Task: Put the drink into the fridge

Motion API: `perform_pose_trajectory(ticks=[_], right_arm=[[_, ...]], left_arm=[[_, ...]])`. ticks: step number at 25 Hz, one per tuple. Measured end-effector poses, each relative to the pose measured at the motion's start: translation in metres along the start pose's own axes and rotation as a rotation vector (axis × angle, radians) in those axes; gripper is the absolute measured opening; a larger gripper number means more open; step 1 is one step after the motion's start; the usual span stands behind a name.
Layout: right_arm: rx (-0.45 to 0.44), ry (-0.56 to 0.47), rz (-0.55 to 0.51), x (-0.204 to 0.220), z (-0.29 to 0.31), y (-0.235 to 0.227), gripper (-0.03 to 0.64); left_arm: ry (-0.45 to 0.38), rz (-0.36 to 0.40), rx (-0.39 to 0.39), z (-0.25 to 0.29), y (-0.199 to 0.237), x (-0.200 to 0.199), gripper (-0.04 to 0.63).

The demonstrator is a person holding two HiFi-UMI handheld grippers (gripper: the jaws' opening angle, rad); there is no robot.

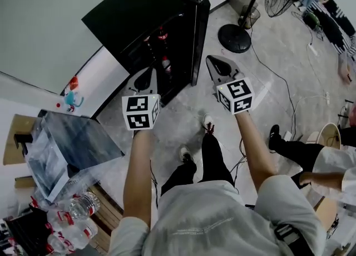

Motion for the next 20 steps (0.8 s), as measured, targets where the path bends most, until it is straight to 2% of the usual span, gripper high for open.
perform_pose_trajectory(ticks=[10, 20], right_arm=[[-0.031, -0.115, -0.061, -0.093, -0.074, 0.010, 0.002], [-0.056, -0.207, -0.099, -0.143, -0.117, 0.035, 0.002]], left_arm=[[-0.116, 0.120, 0.005, -0.073, -0.031, -0.078, 0.017], [-0.179, 0.216, 0.057, -0.116, -0.067, -0.117, 0.017]])
Point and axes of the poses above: the fingertips, and each gripper's own axes: z forward along the fingers, y to its left, x out of its underside, the point moved 3 cm from there along -z, backward along the fingers, and after that the axes turned 15 degrees about x, right-handed, at the moved point
